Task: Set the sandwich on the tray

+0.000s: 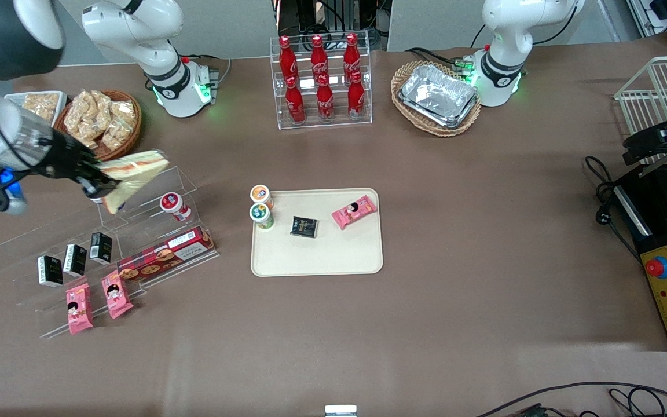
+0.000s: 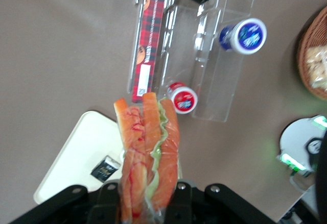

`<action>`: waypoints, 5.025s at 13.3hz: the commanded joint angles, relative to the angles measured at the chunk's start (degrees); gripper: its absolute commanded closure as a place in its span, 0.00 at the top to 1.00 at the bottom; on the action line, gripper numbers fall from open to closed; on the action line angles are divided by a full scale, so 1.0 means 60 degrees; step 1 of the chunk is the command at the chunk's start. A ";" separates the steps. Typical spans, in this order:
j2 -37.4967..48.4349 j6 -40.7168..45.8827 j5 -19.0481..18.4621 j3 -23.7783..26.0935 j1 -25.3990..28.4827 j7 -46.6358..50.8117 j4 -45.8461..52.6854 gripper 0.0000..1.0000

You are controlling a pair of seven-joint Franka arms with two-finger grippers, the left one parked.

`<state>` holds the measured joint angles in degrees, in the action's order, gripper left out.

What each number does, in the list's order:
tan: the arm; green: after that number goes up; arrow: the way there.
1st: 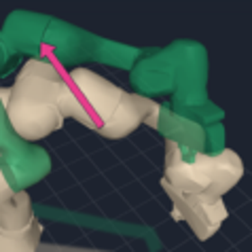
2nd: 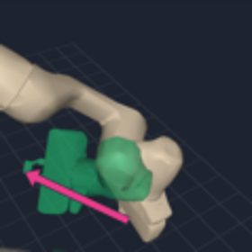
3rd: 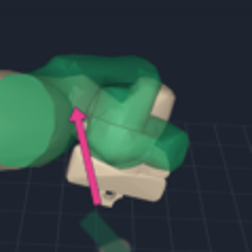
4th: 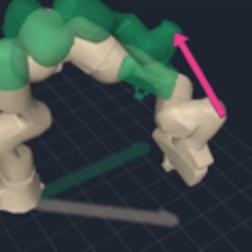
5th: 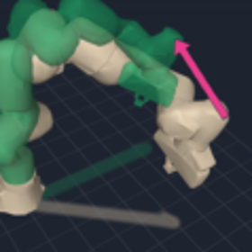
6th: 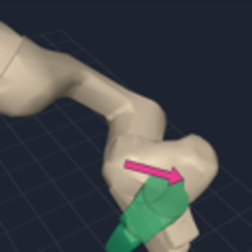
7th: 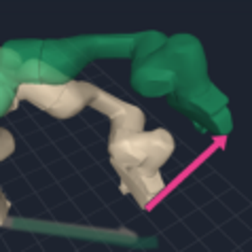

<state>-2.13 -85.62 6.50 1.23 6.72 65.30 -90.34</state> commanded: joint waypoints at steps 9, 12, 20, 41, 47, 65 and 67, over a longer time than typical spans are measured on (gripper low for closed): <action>-0.1796 -0.2940 0.0147 0.0630 0.1779 0.4860 0.0100 0.00; -0.2426 -0.3803 0.0133 0.0630 0.2233 0.5944 0.0100 0.00; -0.4125 -0.5563 0.0074 0.0615 0.2762 0.6810 0.0100 0.00; -0.6324 -0.7762 -0.1025 0.0322 0.3993 0.8671 0.0188 0.16; -0.6719 -0.8053 -0.1069 0.0234 0.4007 0.8949 0.0319 0.18; -0.5346 -0.7092 -0.0952 0.0264 0.3817 0.8936 0.0437 1.00; -0.4672 -0.6359 -0.0937 0.0264 0.3628 0.8601 0.0437 1.00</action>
<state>-36.62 -129.98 1.05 2.63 29.93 118.30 -86.64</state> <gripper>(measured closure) 0.000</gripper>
